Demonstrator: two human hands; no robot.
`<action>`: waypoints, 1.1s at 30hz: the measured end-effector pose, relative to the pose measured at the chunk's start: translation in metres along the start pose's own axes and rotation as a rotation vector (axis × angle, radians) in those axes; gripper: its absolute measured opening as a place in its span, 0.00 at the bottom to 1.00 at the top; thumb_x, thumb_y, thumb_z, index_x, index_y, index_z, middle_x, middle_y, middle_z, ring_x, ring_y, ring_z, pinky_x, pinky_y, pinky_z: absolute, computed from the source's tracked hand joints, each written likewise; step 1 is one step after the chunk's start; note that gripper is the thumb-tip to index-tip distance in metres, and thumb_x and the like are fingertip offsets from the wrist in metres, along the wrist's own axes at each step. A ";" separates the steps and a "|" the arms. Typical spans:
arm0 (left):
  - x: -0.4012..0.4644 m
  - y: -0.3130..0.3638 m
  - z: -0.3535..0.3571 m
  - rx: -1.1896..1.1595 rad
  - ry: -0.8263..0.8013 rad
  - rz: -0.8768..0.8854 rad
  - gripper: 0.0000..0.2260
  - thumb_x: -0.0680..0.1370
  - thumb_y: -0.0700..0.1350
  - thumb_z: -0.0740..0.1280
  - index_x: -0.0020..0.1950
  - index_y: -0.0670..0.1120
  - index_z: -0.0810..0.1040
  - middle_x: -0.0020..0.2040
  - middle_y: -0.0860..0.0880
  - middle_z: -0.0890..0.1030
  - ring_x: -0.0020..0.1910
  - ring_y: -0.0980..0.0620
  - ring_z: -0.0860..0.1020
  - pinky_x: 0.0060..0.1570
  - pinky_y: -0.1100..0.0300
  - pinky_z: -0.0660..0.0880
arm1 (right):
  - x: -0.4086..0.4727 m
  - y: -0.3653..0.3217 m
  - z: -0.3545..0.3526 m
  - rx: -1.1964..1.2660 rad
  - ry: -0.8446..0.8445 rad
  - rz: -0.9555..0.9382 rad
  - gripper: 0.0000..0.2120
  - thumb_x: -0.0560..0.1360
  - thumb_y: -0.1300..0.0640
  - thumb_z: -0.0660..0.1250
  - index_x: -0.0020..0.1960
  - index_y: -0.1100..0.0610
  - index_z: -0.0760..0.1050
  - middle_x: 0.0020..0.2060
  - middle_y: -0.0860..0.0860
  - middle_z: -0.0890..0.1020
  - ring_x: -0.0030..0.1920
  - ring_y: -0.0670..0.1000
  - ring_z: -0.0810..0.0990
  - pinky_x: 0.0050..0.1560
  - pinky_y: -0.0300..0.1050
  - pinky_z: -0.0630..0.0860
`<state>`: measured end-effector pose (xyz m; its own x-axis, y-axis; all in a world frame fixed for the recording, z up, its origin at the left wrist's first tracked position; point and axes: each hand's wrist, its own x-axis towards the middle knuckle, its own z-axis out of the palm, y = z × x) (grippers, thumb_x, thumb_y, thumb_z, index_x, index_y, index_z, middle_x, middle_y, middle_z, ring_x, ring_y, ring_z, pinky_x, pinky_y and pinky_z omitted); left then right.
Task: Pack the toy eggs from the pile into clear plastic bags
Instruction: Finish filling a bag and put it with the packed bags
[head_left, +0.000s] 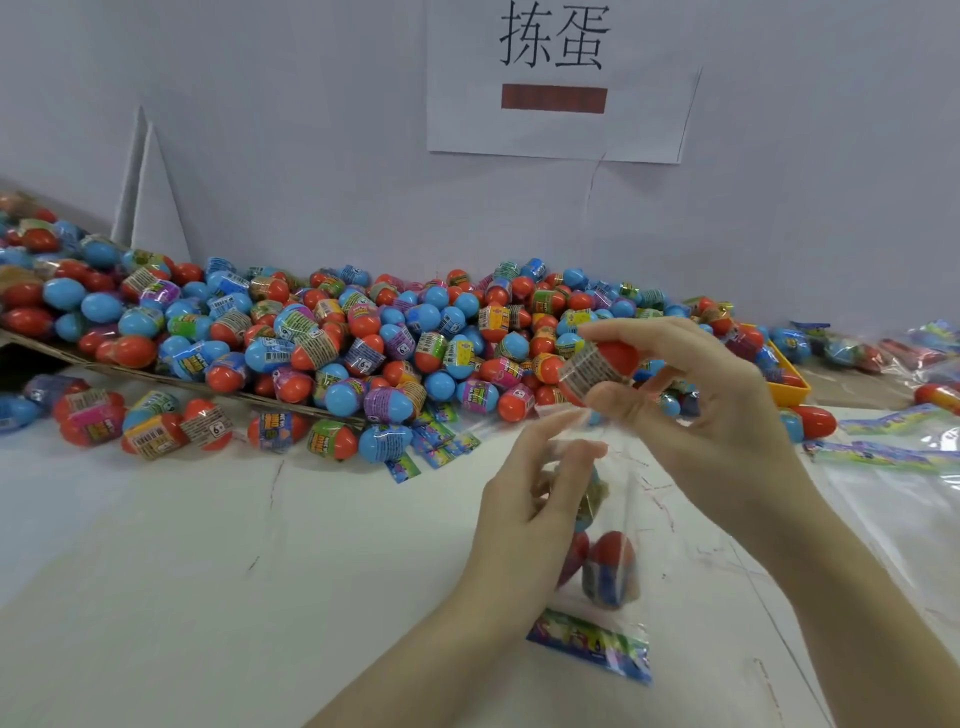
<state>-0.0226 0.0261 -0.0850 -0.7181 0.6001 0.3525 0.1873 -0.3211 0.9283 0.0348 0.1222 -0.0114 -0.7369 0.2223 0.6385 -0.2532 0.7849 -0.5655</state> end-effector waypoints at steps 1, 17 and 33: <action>-0.001 0.001 0.000 0.011 -0.001 0.001 0.10 0.71 0.57 0.58 0.48 0.59 0.75 0.46 0.59 0.82 0.44 0.63 0.79 0.43 0.71 0.74 | 0.000 0.000 0.002 0.001 -0.033 0.005 0.14 0.67 0.52 0.64 0.51 0.38 0.69 0.46 0.36 0.74 0.48 0.31 0.73 0.48 0.25 0.69; 0.007 0.008 -0.010 -0.097 -0.114 -0.306 0.15 0.68 0.52 0.73 0.53 0.53 0.77 0.49 0.50 0.84 0.42 0.58 0.81 0.39 0.67 0.76 | -0.009 0.014 -0.024 -0.191 -0.347 0.209 0.22 0.72 0.63 0.67 0.45 0.33 0.69 0.46 0.31 0.73 0.53 0.42 0.71 0.49 0.34 0.69; 0.009 0.010 -0.020 0.279 -0.329 -0.406 0.15 0.65 0.37 0.77 0.48 0.50 0.79 0.46 0.48 0.82 0.41 0.54 0.80 0.47 0.55 0.79 | -0.014 0.018 -0.022 0.057 -0.285 0.269 0.20 0.71 0.66 0.68 0.44 0.39 0.75 0.45 0.37 0.79 0.49 0.41 0.77 0.45 0.32 0.76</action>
<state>-0.0409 0.0134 -0.0749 -0.5322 0.8445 -0.0602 0.1422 0.1592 0.9770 0.0541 0.1464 -0.0187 -0.9242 0.2397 0.2972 -0.0558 0.6853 -0.7261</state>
